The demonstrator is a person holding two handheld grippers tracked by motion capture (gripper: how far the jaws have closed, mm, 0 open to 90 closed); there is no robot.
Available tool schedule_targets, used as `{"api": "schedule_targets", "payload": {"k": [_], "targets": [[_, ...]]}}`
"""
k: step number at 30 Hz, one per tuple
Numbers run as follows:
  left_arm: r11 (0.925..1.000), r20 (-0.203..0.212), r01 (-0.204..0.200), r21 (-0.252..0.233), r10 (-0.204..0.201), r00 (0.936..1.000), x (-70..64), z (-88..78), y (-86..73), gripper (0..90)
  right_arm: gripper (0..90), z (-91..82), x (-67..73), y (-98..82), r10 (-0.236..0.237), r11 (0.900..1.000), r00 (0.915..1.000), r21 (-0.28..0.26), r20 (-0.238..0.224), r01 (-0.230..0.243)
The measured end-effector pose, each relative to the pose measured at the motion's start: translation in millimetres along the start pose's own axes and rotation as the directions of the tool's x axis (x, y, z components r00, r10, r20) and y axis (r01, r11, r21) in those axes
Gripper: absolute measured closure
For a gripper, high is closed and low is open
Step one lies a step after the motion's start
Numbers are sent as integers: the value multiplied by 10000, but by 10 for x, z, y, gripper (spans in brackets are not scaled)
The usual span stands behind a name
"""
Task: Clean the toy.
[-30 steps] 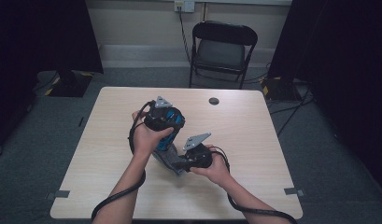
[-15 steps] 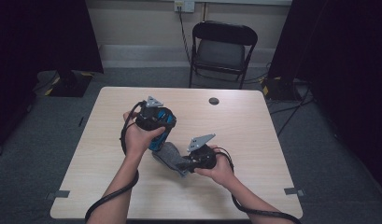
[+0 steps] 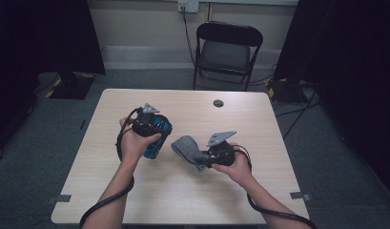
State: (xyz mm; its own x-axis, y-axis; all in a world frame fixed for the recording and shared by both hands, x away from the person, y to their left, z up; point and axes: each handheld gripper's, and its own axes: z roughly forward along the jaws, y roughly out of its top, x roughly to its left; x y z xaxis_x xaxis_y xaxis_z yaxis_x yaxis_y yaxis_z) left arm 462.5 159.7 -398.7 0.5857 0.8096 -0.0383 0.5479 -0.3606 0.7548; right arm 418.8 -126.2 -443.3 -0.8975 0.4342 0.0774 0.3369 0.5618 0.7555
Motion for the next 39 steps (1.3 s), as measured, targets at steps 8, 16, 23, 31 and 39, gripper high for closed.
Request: {"api": "schedule_targets", "payload": {"k": [8,16,23,31,39], "targets": [[9993,-41,171,339,-169,9998,50,44,-165,255,685,-119,-135,-82,298,9995,9977,-99,605,-293],[9967,-77,195,791,-189,9998,57,143,-250,255,684,-262,-307,-176,556,9985,9907,-95,1239,-548],[9935,-82,211,1120,-203,9998,65,280,-307,255,680,-353,-473,-300,940,9955,9780,-40,1863,-949],[9905,-72,325,1334,-319,9995,78,441,-351,254,676,-380,-648,-411,1303,9906,9565,73,2610,-1369],[9820,-195,596,1793,-570,9982,111,559,-485,252,661,-355,-739,-536,1567,9854,9378,148,3098,-1695]]}}
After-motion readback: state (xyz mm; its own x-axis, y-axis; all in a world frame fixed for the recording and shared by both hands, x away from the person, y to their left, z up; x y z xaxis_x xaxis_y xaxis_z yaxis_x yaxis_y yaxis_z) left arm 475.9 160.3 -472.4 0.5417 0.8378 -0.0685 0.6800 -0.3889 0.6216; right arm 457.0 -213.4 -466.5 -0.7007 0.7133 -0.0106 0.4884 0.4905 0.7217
